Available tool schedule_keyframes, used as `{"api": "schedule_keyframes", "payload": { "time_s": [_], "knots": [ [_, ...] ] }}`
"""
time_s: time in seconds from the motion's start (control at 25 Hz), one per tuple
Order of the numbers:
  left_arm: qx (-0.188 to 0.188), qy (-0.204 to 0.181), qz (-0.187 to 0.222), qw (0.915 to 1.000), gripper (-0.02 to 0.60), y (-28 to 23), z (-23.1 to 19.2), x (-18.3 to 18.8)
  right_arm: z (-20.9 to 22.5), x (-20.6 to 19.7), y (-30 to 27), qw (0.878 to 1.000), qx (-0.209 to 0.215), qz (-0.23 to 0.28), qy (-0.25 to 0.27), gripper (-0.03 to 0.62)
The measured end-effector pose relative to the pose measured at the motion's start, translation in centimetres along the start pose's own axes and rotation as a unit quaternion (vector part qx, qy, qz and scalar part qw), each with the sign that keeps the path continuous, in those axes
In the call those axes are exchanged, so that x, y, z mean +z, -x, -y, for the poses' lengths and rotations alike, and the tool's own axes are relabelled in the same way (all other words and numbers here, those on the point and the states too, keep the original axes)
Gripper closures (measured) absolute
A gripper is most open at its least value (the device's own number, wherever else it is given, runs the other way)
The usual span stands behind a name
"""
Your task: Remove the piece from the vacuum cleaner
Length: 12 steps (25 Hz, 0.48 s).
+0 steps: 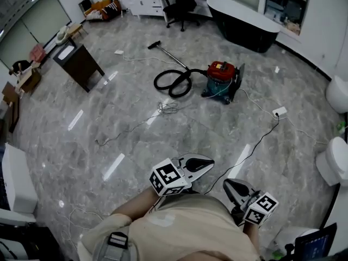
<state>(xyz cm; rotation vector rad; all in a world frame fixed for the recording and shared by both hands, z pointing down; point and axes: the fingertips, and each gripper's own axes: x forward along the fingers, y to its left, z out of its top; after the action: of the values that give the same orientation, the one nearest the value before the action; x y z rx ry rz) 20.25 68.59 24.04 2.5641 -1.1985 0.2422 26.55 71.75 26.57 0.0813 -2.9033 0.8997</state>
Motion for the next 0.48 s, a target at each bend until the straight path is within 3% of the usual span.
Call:
{"api": "schedule_keyframes", "payload": {
  "time_s": [0.12, 0.24, 0.48],
  "knots": [
    [0.034, 0.034, 0.026, 0.9985, 0.577, 0.5, -4.6, 0.6, 1.7, 1.1, -2.6, 0.999, -0.018, -0.027, 0.017, 0.591],
    [0.045, 0.062, 0.059, 0.9954, 0.577, 2.2, -8.7, 2.1, 2.1, 2.8, -6.4, 0.997, -0.011, -0.054, 0.045, 0.591],
    [0.072, 0.044, 0.069, 0.994, 0.577, 6.5, -15.8, 3.6, 2.9, 6.1, -15.8, 0.99, 0.027, -0.101, 0.095, 0.591]
  ]
}}
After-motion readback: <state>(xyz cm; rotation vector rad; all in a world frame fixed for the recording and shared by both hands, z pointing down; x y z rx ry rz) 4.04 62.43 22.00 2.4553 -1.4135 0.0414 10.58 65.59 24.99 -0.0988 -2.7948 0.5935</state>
